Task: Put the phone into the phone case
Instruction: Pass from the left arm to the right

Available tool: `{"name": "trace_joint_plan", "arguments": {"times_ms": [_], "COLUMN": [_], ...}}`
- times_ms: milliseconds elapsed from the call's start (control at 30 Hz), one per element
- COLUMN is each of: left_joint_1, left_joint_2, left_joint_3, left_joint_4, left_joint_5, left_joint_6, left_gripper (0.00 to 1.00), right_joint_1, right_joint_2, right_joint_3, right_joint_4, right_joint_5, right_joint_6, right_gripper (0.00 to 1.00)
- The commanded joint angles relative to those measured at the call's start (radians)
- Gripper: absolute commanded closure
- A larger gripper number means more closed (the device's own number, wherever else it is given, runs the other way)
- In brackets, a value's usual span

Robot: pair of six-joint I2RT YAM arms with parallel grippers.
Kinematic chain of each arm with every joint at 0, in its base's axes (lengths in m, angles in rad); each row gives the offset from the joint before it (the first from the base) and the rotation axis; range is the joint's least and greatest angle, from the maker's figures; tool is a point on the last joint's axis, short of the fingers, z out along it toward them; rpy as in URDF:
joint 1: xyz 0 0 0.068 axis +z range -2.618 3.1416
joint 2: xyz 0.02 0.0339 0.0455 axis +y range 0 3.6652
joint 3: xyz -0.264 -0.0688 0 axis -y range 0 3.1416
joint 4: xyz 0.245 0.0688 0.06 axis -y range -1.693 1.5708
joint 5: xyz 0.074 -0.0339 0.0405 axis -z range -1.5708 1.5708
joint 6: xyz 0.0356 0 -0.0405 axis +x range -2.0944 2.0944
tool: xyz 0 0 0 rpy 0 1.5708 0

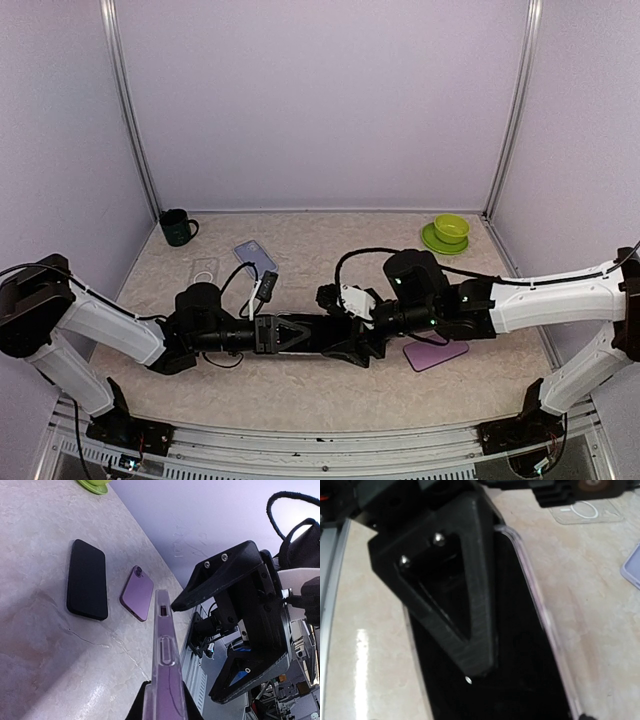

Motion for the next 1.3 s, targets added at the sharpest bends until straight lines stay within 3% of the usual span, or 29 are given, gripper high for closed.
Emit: {"name": "trace_joint_plan", "arguments": {"times_ms": [0,867,1267], "left_joint_1": [-0.005,-0.004,0.003], "left_joint_2": [-0.009,0.038,0.061], "left_joint_3": [0.042,0.083,0.081], "left_joint_4": [0.065,0.048,0.066], "left_joint_5": [0.023,0.055,0.055], "left_joint_6": [0.014,0.003,-0.011], "left_gripper": [1.00,1.00,1.00], "right_joint_1": [0.023,0.132,0.182], "right_joint_2": [0.040,0.170,0.198], "right_joint_3": [0.046,0.127,0.131], "right_joint_4": [-0.019,-0.076,-0.046], "right_joint_5": [0.062,0.279,0.411], "right_joint_6": [-0.026,-0.119,-0.158], "right_gripper": [0.15,0.09,0.18]}}
